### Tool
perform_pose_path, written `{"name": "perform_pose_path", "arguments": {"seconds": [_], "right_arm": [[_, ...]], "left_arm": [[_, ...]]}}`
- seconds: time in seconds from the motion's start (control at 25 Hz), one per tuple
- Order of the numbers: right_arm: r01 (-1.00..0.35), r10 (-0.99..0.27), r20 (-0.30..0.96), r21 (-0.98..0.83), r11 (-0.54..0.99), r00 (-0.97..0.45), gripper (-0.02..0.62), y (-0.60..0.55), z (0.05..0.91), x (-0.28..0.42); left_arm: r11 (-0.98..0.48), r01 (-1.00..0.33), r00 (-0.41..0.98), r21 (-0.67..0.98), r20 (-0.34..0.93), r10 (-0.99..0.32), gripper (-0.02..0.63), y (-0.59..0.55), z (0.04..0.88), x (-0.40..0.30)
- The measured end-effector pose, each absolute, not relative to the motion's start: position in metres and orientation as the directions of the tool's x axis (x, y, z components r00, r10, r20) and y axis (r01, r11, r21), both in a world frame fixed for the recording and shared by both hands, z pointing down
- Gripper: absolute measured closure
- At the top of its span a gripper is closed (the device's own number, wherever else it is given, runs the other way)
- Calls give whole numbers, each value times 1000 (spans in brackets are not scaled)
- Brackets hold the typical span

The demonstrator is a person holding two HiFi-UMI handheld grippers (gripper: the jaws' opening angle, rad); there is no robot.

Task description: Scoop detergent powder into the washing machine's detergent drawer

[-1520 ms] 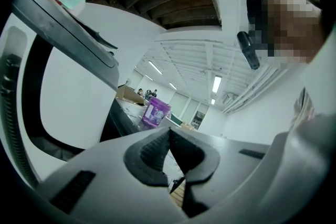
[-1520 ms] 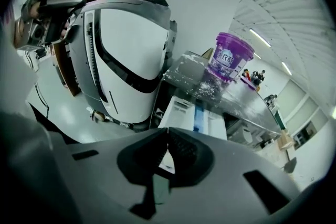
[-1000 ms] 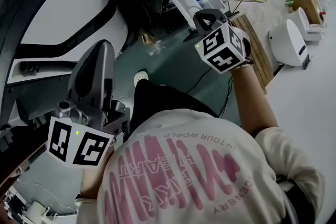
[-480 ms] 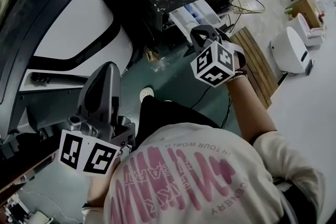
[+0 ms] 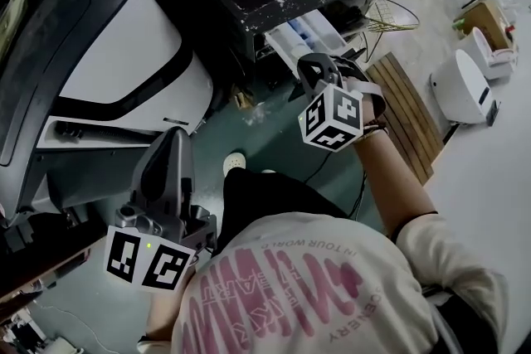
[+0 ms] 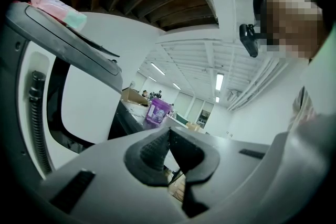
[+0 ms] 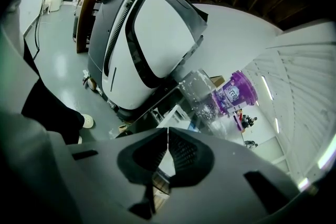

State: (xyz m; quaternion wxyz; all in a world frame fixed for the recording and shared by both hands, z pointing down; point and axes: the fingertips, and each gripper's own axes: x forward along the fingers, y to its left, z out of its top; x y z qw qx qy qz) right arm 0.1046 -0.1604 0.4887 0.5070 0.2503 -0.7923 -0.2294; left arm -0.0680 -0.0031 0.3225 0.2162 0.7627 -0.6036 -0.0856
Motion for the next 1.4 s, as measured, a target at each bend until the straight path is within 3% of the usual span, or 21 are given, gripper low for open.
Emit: {"name": "perform_pose_path", "arguments": {"seconds": [0.96, 1.4], "right_arm": [[-36, -688, 662, 713, 700, -297, 592, -140, 472, 101], [139, -744, 631, 775, 616, -221, 592, -122, 478, 101]], "left_arm": [[-252, -894, 275, 372, 10, -961, 604, 16, 272, -83], [-280, -903, 297, 327, 2, -955, 604, 53, 255, -113]]}}
